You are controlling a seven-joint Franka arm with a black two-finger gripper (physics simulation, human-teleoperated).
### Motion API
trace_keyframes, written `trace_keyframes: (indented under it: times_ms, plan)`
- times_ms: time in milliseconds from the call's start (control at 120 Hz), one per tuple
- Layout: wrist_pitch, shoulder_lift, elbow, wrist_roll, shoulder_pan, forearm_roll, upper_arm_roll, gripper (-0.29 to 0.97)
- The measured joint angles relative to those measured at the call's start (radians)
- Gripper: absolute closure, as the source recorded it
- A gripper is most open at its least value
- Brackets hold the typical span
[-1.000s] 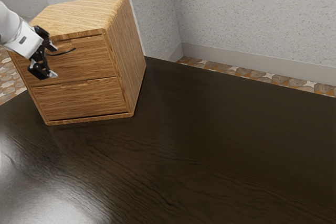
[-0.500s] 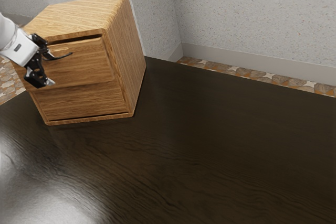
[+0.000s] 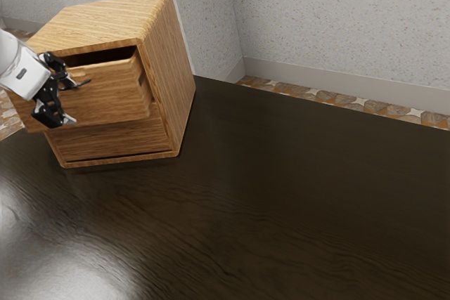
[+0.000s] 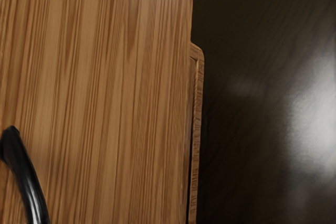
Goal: Pull the drawer handle with one arm to open the drawer
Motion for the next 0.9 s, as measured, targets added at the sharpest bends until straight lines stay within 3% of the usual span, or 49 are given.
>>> trace_keyframes:
  times_ms: [633,900]
  plan:
    - [0.052,0.009,-0.151,-0.013,0.226,-0.087,-0.166,0.00]
    - [0.077,0.001,-0.260,-0.015,0.382,-0.129,-0.276,0.00]
